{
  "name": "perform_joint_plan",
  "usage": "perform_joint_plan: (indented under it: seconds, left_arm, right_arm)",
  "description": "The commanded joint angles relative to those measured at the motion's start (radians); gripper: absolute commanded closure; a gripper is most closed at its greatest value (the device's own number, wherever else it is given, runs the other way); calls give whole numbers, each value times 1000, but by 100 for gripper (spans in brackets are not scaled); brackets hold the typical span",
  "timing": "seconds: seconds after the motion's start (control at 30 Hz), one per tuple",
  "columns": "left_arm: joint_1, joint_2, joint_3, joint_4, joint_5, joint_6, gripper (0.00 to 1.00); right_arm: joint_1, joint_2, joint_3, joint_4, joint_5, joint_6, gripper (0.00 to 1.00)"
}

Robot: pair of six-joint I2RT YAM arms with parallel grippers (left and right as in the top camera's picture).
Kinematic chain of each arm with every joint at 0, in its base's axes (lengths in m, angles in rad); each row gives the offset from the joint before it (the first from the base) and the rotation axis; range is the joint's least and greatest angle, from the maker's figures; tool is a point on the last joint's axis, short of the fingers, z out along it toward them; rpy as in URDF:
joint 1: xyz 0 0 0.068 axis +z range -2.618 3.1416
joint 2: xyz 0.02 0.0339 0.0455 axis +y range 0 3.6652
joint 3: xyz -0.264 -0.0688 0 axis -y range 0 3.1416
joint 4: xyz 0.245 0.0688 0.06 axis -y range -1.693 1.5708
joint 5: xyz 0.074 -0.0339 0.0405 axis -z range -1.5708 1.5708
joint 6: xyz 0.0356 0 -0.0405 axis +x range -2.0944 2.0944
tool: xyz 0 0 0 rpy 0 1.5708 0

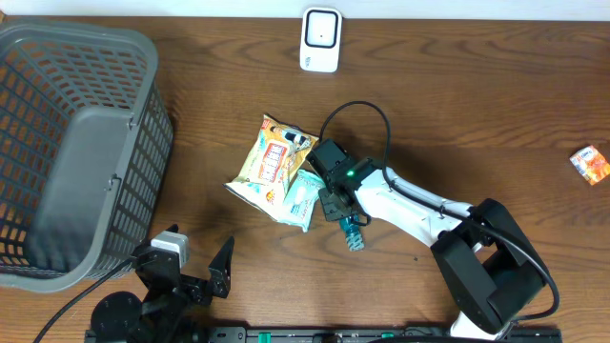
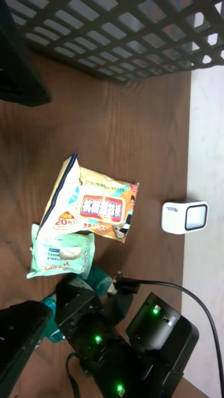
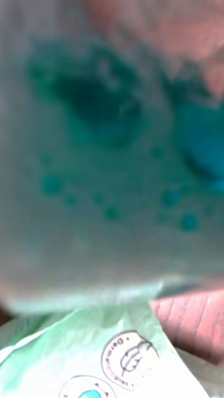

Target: Scan the item barcode

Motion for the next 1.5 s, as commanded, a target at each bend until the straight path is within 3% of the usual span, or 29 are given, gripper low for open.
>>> perform_joint_plan:
  seconds: [0.0, 0.07, 0.37, 0.6, 0.87, 1.07, 1.3, 1.43, 1.47]
  left_arm:
    - [3, -6, 5, 0, 13, -2, 2]
    - [3, -6, 5, 0, 13, -1, 2]
    - [3, -6, 5, 0, 13, -1, 2]
    - [3, -6, 5, 0, 13, -2, 2]
    - [3, -6, 5, 0, 13, -2, 2]
    - [3, -6, 5, 0, 13, -2, 2]
    - [3, -6, 5, 0, 13, -2, 2]
    - [3, -6, 5, 0, 13, -2, 2]
    - [3, -6, 5, 0, 13, -2, 2]
  right_arm:
    - [-12, 43, 2, -18, -17, 3, 99]
    - [-29, 43, 26, -27, -59, -22, 99]
    - [-208, 43, 99, -40, -465, -388, 99]
    - [-299, 43, 99, 7, -460, -541, 99]
    - [-291, 43, 99, 172, -296, -509, 99]
    - [-245, 44, 98, 190, -97, -449, 71]
    - [-205, 44, 98, 181, -93, -429, 36]
    - [-206, 44, 98, 144, -93, -409, 34]
    - [-208, 44, 98, 120, -93, -401, 43]
